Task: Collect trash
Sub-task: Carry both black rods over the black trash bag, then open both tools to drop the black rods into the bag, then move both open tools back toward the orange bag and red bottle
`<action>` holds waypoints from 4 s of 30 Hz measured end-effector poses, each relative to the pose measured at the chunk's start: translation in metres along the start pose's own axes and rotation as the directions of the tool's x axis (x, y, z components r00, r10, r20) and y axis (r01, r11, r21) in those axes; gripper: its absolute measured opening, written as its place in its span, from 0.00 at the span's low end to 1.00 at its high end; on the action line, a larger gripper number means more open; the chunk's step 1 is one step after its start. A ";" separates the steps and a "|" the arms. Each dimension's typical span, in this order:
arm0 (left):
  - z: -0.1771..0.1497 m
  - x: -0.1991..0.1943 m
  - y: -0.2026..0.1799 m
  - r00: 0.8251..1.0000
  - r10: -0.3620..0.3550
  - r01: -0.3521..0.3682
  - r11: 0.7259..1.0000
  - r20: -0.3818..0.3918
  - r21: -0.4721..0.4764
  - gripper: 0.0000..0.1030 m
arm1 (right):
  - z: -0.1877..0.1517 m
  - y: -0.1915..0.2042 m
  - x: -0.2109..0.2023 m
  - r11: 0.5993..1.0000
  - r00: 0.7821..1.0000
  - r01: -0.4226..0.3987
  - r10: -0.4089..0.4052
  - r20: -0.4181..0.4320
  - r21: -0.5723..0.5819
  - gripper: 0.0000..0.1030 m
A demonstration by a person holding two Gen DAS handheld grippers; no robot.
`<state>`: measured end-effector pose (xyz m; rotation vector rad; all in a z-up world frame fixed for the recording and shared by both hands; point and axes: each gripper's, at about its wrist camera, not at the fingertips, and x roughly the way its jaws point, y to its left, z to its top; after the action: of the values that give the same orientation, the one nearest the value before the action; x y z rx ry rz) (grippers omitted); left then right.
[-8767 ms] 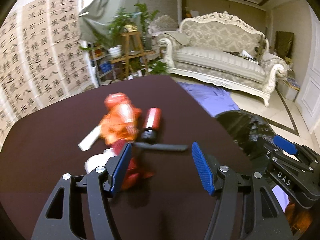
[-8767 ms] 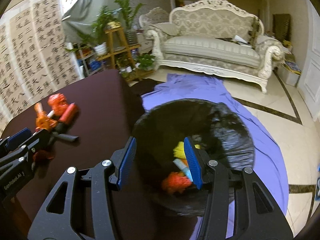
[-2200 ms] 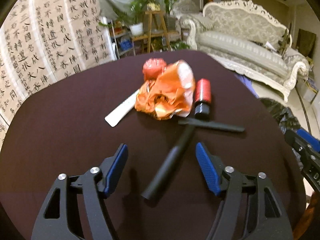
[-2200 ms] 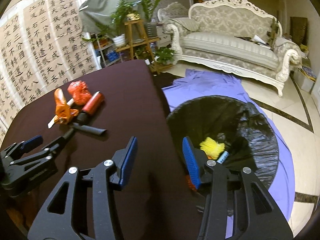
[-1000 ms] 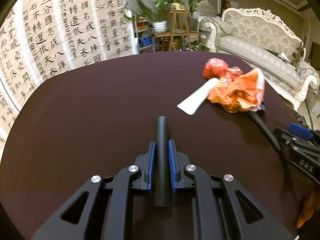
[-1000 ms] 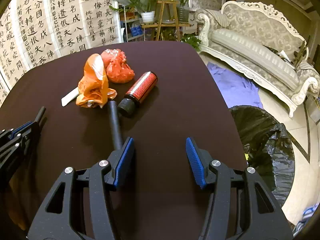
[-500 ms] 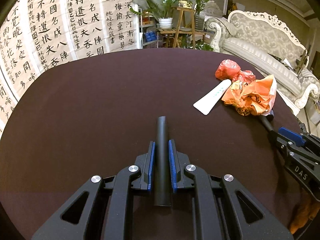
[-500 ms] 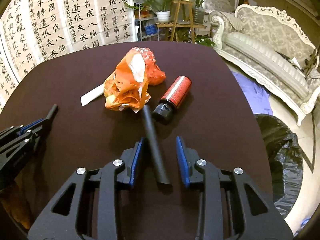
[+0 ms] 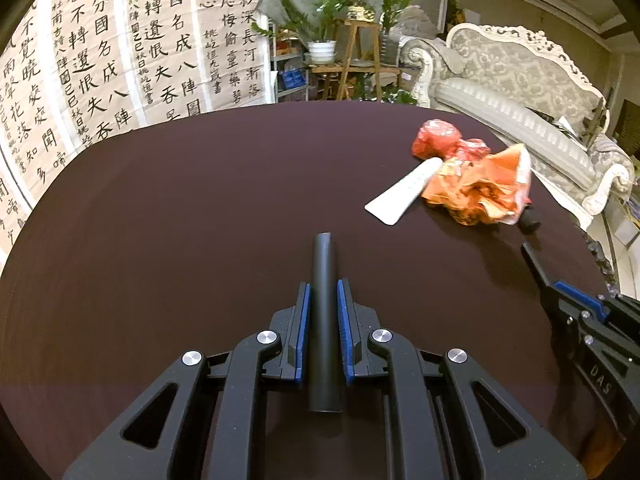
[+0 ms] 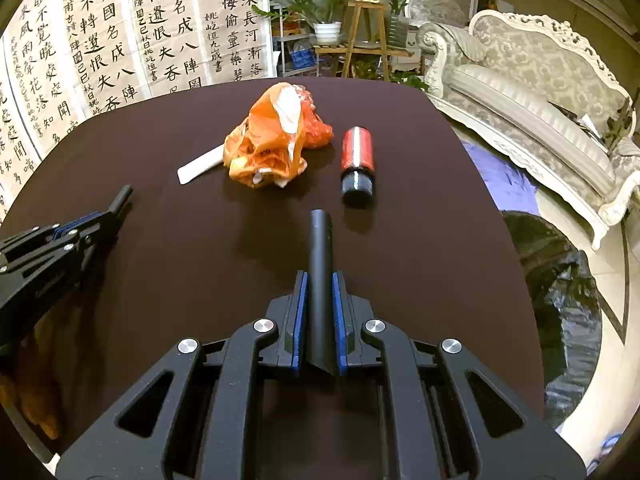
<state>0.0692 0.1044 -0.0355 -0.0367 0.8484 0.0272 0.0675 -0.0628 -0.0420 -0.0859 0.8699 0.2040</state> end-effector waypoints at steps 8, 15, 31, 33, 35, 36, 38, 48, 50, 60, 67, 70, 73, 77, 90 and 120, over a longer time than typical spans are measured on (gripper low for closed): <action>-0.010 -0.015 -0.029 0.998 -0.043 0.041 0.998 0.042 0.051 0.14 | -0.022 -0.026 -0.022 0.997 0.998 0.044 -0.046 0.034 0.062 0.12; -0.013 -0.023 -0.066 0.994 -0.096 0.089 0.989 0.060 0.116 0.14 | -0.031 -0.058 -0.041 0.987 0.991 0.097 -0.107 0.074 0.126 0.12; 0.002 -0.036 -0.166 0.967 -0.225 0.188 0.947 0.120 0.261 0.14 | -0.049 -0.142 -0.066 0.925 0.948 0.253 -0.295 0.118 0.284 0.12; 0.002 -0.036 -0.176 0.964 -0.238 0.197 0.941 0.122 0.275 0.14 | -0.052 -0.149 -0.066 0.918 0.945 0.260 -0.306 0.118 0.299 0.12; 0.004 -0.035 -0.189 0.959 -0.254 0.208 0.932 0.124 0.296 0.14 | -0.055 -0.159 -0.066 0.912 0.941 0.267 -0.316 0.118 0.312 0.12; 0.005 -0.034 -0.194 0.958 -0.258 0.211 0.929 0.125 0.303 0.14 | -0.055 -0.164 -0.066 0.908 0.940 0.270 -0.321 0.118 0.319 0.12; 0.007 -0.033 -0.205 0.955 -0.270 0.219 0.922 0.124 0.318 0.14 | -0.055 -0.171 -0.066 0.903 0.937 0.274 -0.328 0.118 0.329 0.12; 0.013 -0.019 -0.248 0.950 -0.289 0.228 0.902 0.120 0.366 0.14 | -0.054 -0.201 -0.062 0.883 0.927 0.283 -0.352 0.130 0.374 0.12; 0.015 -0.015 -0.256 0.951 -0.286 0.226 0.901 0.115 0.370 0.14 | -0.053 -0.207 -0.060 0.880 0.926 0.284 -0.354 0.128 0.382 0.12; 0.020 0.002 -0.281 0.957 -0.274 0.219 0.896 0.095 0.387 0.14 | -0.050 -0.223 -0.049 0.871 0.925 0.288 -0.360 0.120 0.398 0.12; 0.023 0.013 -0.285 0.962 -0.261 0.214 0.901 0.077 0.378 0.20 | -0.052 -0.233 -0.041 0.864 0.931 0.277 -0.349 0.106 0.420 0.14; 0.024 0.015 -0.283 0.963 -0.258 0.214 0.906 0.074 0.364 0.42 | -0.053 -0.232 -0.039 0.861 0.932 0.276 -0.349 0.100 0.428 0.21; 0.024 0.013 -0.279 0.963 -0.256 0.211 0.910 0.082 0.356 0.47 | -0.054 -0.232 -0.039 0.859 0.931 0.279 -0.352 0.098 0.430 0.23; 0.026 0.012 -0.272 0.966 -0.244 0.201 0.918 0.086 0.341 0.58 | -0.054 -0.233 -0.039 0.859 0.932 0.277 -0.350 0.099 0.430 0.24; 0.028 0.005 -0.229 0.979 -0.171 0.135 0.950 0.110 0.282 0.68 | -0.052 -0.209 -0.036 0.881 0.937 0.265 -0.331 0.112 0.391 0.41; 0.050 0.034 -0.124 0.995 -0.018 0.003 0.989 0.097 0.150 0.74 | 0.005 -0.111 -0.009 0.962 0.980 0.146 -0.173 0.101 0.229 0.53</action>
<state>0.1336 -0.0171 -0.0254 0.1005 0.7504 -0.0441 0.0892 -0.1718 -0.0331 0.0636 0.7562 -0.0395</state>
